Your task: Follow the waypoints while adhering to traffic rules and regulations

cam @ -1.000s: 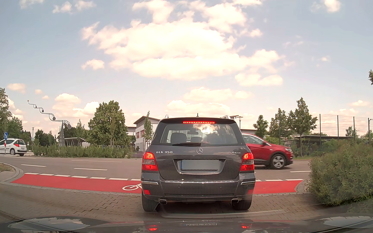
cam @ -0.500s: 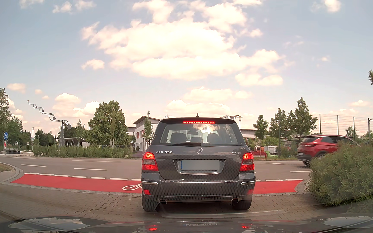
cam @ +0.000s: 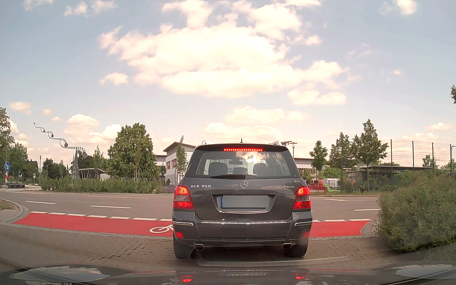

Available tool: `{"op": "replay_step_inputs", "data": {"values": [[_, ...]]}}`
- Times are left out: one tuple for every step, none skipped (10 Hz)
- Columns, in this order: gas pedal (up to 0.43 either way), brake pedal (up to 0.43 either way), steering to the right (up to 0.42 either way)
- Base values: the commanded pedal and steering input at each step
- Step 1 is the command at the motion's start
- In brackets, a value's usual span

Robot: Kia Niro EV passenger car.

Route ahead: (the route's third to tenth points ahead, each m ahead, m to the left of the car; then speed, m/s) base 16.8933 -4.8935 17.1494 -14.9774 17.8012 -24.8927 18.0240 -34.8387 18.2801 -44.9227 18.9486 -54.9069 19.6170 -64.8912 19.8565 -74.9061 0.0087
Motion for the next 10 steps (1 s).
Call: {"op": "replay_step_inputs", "data": {"values": [[0.000,0.128,-0.009],[0.000,0.128,-0.009],[0.000,0.128,-0.009],[0.000,0.134,-0.009],[0.000,0.134,-0.009],[0.000,0.134,-0.009],[0.000,0.134,-0.009],[0.000,0.134,-0.009],[0.000,0.128,-0.009],[0.000,0.134,-0.009]]}}
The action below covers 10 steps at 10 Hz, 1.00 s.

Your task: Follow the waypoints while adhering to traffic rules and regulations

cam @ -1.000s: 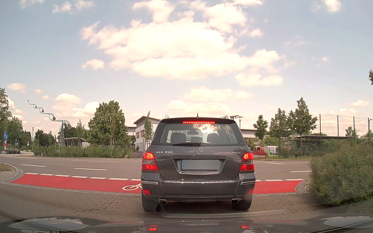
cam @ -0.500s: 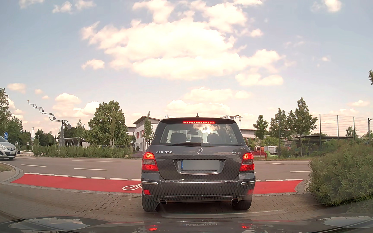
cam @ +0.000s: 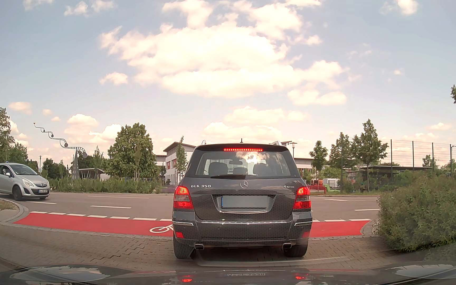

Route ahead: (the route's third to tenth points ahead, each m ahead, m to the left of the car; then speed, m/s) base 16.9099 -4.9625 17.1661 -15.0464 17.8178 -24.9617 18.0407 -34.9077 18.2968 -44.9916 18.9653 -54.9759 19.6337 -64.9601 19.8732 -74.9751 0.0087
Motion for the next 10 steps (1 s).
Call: {"op": "replay_step_inputs", "data": {"values": [[0.000,0.128,-0.009],[0.000,0.134,-0.009],[0.000,0.134,-0.009],[0.000,0.134,-0.009],[0.000,0.134,-0.009],[0.000,0.134,-0.009],[0.000,0.128,-0.009],[0.000,0.134,-0.009],[0.000,0.134,-0.009],[0.000,0.134,-0.009]]}}
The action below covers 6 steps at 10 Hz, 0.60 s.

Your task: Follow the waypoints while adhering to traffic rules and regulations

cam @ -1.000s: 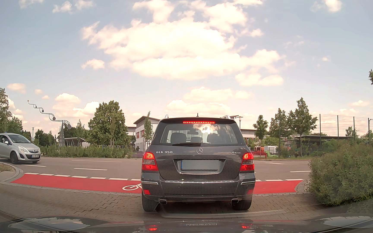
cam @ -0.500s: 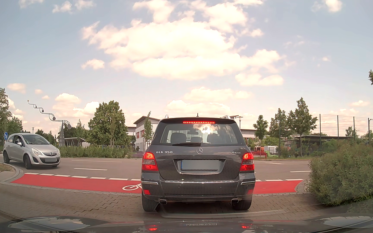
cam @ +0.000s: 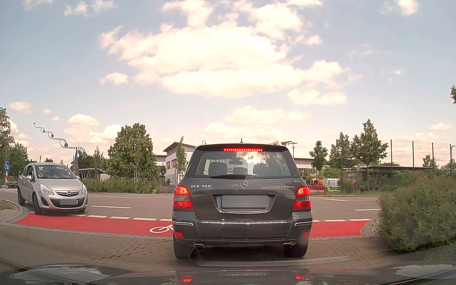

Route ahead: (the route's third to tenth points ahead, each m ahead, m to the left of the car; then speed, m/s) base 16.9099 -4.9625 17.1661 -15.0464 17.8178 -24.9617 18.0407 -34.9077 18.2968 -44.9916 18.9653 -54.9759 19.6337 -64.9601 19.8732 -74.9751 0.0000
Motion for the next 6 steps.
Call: {"op": "replay_step_inputs", "data": {"values": [[0.000,0.128,-0.009],[0.000,0.134,-0.009],[0.000,0.134,-0.009],[0.000,0.134,-0.009],[0.000,0.128,-0.009],[0.000,0.128,-0.009]]}}
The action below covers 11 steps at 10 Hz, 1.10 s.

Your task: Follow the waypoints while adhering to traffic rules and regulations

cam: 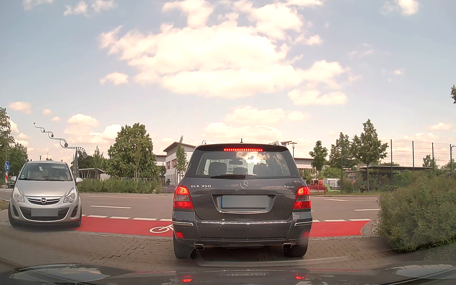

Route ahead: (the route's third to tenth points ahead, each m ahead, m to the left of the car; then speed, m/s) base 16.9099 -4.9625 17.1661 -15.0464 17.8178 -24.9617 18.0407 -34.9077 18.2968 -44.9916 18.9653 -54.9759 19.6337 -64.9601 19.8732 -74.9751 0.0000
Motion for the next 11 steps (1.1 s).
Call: {"op": "replay_step_inputs", "data": {"values": [[0.000,0.128,-0.009],[0.000,0.128,-0.009],[0.000,0.122,-0.009],[0.000,0.049,-0.009],[0.000,0.018,-0.009],[0.000,0.018,-0.009],[0.000,0.012,-0.009],[0.000,0.012,-0.009],[0.000,0.018,-0.009],[0.000,0.030,-0.009],[0.000,0.030,-0.009]]}}
